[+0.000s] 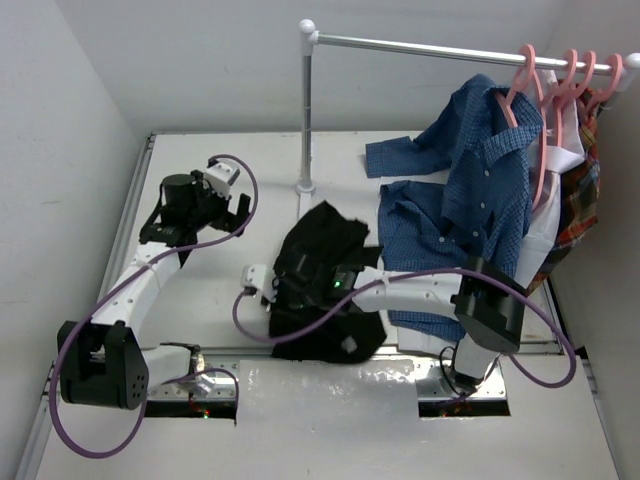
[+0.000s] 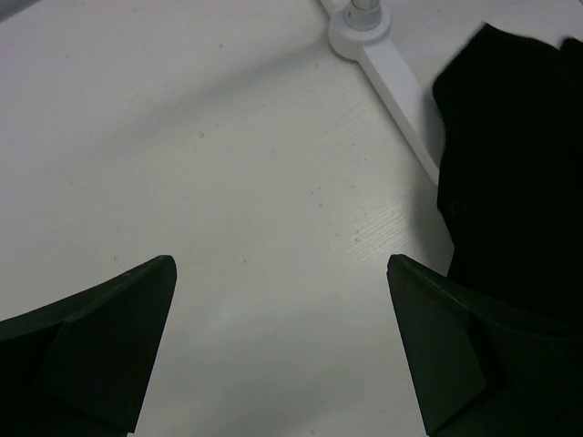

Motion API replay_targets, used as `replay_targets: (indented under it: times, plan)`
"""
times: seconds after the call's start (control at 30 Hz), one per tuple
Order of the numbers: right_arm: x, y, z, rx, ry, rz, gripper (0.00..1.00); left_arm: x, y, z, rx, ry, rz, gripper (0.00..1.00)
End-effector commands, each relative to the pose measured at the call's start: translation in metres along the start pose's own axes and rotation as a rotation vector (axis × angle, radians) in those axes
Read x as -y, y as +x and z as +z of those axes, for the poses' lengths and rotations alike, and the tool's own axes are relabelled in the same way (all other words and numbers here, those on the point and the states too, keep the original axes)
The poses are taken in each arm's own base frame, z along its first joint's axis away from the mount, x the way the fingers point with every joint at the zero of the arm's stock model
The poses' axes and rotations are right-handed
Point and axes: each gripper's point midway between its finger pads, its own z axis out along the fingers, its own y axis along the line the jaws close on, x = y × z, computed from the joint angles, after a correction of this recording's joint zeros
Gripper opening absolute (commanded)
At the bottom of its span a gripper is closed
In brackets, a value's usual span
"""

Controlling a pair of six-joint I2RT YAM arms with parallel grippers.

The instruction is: Place the shirt on the hanger

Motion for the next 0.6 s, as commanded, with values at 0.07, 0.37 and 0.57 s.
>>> replay_targets:
  times: [0.07, 0.37, 0.57]
  plan:
    - [-0.041, -0.047, -0.018, 0.159, -0.183, -0.182, 0.54, 0.001, 0.003, 0.003, -0.050, 0.037, 0.010, 1.00]
    - [0.035, -0.041, -0.069, 0.288, 0.025, 0.053, 0.76, 0.047, 0.072, 0.013, -0.241, 0.263, 0.051, 1.00]
    - [0.136, -0.004, -0.090, 0.236, 0.300, 0.410, 0.78, 0.122, 0.090, 0.018, -0.268, 0.432, 0.243, 1.00]
